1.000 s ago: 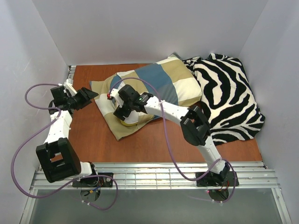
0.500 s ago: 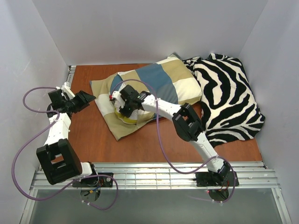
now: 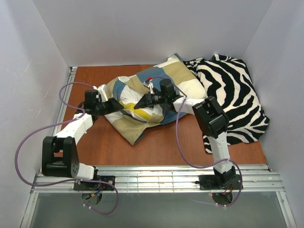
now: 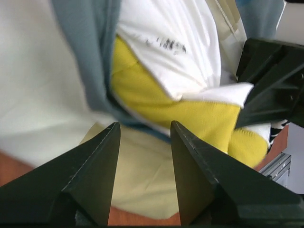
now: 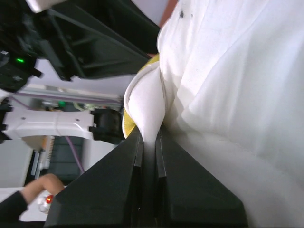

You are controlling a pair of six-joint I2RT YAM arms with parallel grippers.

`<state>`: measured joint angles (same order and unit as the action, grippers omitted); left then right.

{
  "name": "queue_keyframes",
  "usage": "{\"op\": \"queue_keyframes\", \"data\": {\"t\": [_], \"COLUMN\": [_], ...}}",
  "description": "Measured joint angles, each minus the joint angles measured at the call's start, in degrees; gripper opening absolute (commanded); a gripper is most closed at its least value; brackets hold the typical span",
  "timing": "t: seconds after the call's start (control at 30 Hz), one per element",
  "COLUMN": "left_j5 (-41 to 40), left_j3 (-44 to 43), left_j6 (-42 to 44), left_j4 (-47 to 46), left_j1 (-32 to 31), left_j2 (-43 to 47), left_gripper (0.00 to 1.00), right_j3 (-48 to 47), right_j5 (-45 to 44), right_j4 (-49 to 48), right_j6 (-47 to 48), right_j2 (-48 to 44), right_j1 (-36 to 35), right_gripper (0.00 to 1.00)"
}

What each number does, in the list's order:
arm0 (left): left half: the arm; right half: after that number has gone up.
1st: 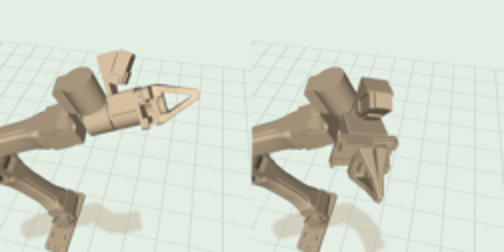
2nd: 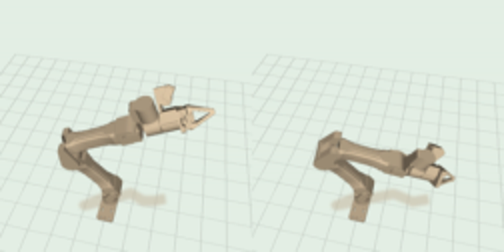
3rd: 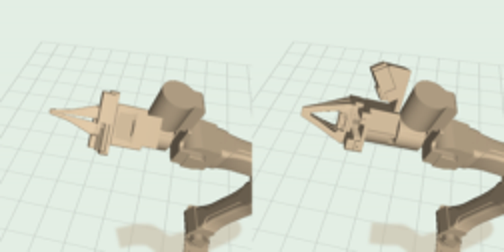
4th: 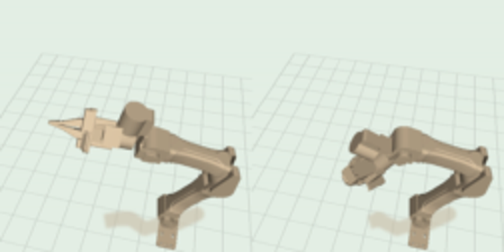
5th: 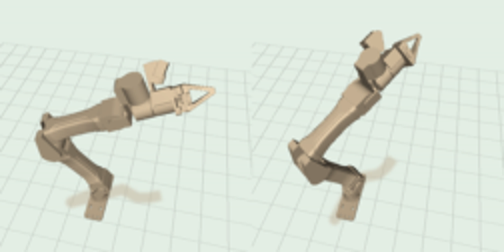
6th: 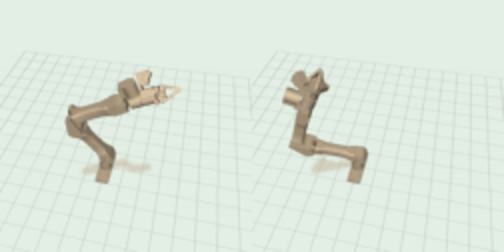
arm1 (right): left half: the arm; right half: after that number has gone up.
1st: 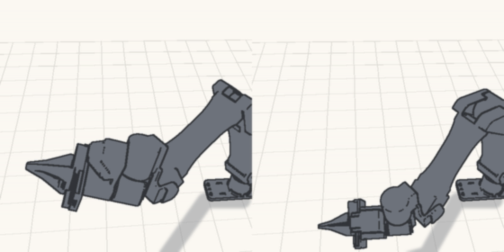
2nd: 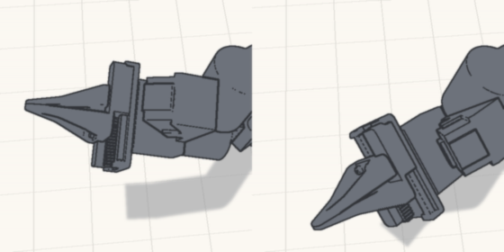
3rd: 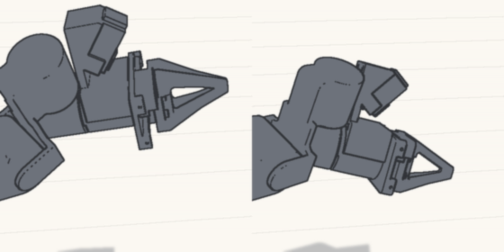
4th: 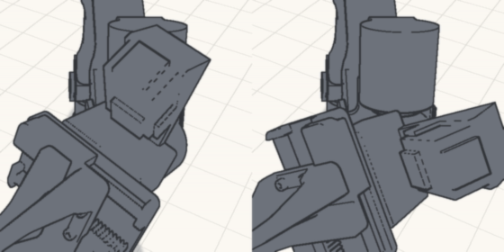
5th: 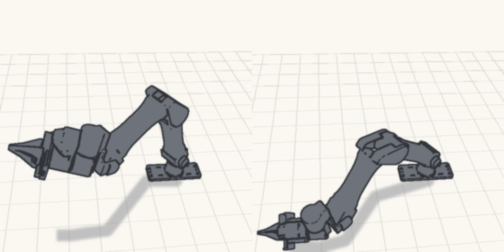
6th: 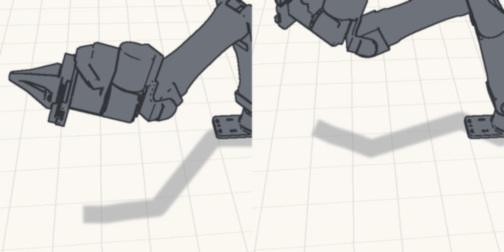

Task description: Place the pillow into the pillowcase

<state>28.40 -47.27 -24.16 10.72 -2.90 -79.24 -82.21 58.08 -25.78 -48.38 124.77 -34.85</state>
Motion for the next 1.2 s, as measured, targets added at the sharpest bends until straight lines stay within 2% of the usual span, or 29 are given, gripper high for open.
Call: {"op": "queue_keyframes", "data": {"t": [0.1, 0.13, 0.23, 0.33, 0.5, 0.73, 0.97, 1.2], "left_j5": [-2.1, -2.75, -4.17, -4.42, -5.38, -10.56, -14.05, -13.22], "left_j3": [-1.38, -1.68, -2.21, -1.86, 3.34, 4.76, 2.99, 1.36], "left_j6": [-1.99, -2.67, -5.99, -8.98, -12.37, -12.22, -11.43, -11.89], "left_j4": [-1.81, -2.19, -2.97, -4.26, -6.67, -1.25, -0.17, -3.5], "left_j1": [-3.08, -3.76, -4.83, -5.14, -5.11, -5.11, -5.09, -5.09], "left_j2": [-4.98, -6.36, -9.33, -9.9, -4.02, 3.89, -1.22, -5.14], "left_gripper": [0.38, 0.32, 0.23, 0.23, 0.31, 0.37, 0.38, 0.39], "right_j3": [4.52, 5.35, 6.73, 7.02, 7.15, 8.2, 9.05, 9.77], "right_j5": [0.59, 0.31, -0.5, -1.46, -2.51, -5.62, -6.71, -6.78], "right_j4": [-19.21, -23.63, -31.58, -34.99, -34.75, -29.51, -27.91, -27.91], "right_j6": [-17.2, -21.42, -29.9, -33.79, -33.46, -28.02, -26.23, -25.99], "right_j2": [2.82, 4.0, 6.27, 6.47, 5.99, 1.9, 0.81, 0.61], "right_j1": [0.09, 0.13, 0.37, 0.42, 0.74, 0.87, 1.01, 1.01], "right_gripper": [0.01, 0.01, 0.01, 0.01, 0.01, 0.01, 0.01, 0.01]}}
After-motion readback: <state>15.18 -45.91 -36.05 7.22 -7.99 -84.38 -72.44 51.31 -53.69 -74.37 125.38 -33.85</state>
